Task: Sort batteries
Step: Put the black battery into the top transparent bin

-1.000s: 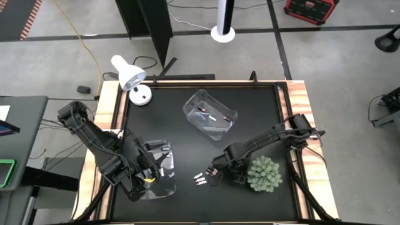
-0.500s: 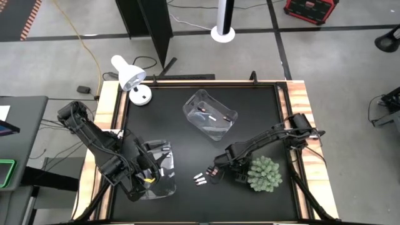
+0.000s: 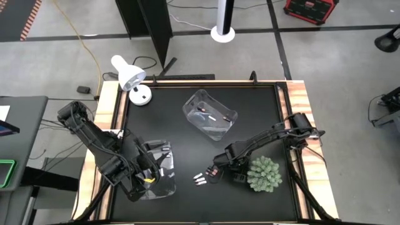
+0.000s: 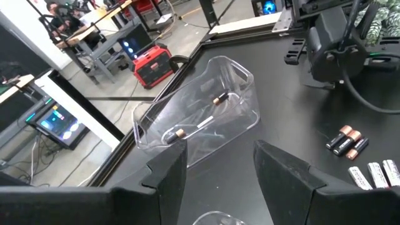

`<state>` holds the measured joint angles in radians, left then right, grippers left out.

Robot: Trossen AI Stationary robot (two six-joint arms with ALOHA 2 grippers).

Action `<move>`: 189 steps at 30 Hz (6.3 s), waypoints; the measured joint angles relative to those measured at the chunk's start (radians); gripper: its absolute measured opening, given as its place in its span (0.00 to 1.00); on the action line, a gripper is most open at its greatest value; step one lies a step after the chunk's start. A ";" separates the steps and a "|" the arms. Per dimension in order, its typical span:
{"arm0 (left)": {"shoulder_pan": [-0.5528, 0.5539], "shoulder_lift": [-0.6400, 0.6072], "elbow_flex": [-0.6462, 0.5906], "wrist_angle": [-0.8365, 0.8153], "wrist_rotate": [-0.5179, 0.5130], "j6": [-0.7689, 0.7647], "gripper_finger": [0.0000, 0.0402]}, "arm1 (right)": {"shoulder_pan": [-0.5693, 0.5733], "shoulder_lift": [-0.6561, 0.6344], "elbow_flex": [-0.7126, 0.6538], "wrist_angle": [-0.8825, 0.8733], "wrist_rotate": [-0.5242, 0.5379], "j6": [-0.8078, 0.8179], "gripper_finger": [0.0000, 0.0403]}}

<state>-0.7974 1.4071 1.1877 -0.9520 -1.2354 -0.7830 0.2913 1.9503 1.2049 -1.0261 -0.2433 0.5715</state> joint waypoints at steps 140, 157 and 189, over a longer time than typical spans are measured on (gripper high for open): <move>0.000 0.000 0.000 -0.001 0.023 -0.007 0.44 | -0.534 -0.027 0.119 0.201 0.493 -0.492 0.49; 0.000 0.000 0.000 -0.008 0.022 -0.007 0.44 | -0.218 -0.381 0.119 0.416 0.536 -0.529 0.48; 0.000 0.000 0.000 -0.004 0.002 -0.007 0.44 | 0.134 0.019 0.120 0.566 0.425 -0.115 0.45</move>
<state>-0.7971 1.4071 1.1877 -0.9558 -1.2331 -0.7902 0.4252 1.9697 1.3247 -0.4603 0.1814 0.4561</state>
